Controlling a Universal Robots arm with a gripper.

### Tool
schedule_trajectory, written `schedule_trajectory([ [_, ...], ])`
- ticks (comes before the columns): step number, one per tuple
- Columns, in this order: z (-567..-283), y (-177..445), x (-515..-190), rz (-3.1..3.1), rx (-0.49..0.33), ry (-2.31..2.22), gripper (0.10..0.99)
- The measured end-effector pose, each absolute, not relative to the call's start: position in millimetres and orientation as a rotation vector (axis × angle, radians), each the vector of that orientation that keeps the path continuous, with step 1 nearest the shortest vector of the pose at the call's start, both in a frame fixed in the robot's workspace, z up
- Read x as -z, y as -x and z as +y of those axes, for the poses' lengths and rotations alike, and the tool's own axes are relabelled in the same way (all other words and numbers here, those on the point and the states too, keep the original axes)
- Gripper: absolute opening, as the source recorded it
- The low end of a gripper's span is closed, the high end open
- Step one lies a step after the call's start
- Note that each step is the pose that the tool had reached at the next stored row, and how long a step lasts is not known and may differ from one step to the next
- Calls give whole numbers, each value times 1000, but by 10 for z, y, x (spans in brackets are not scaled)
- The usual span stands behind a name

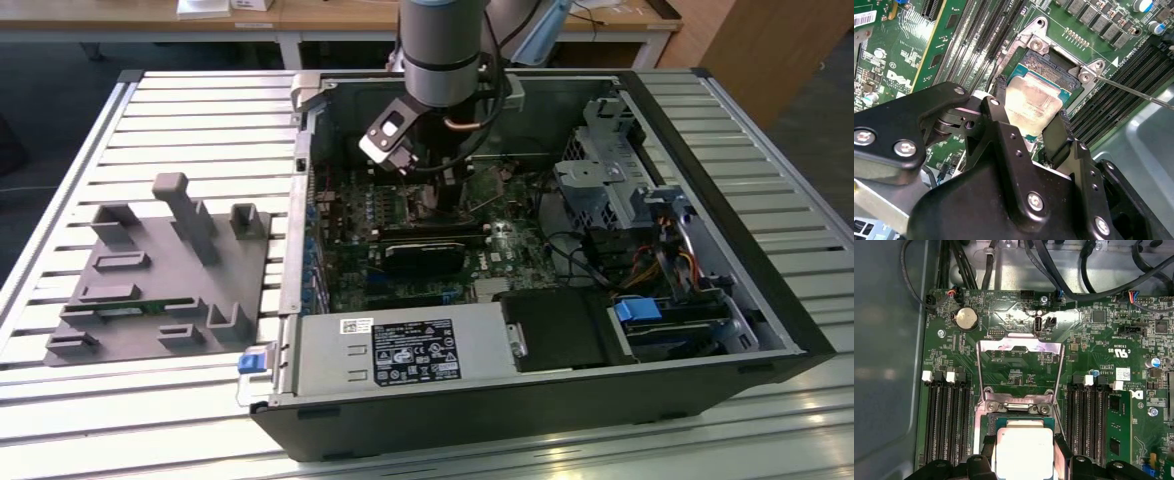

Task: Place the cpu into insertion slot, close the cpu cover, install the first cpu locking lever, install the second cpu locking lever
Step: 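Place the cpu into insertion slot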

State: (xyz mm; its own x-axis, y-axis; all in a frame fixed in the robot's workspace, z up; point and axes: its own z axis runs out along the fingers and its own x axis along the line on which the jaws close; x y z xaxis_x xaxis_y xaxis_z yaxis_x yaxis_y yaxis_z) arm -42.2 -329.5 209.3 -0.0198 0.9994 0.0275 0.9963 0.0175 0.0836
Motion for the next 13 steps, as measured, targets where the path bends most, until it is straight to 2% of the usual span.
schedule_trajectory([
  [13, -3294, 436, -2075, 2213, -122, -2172, 541],
])
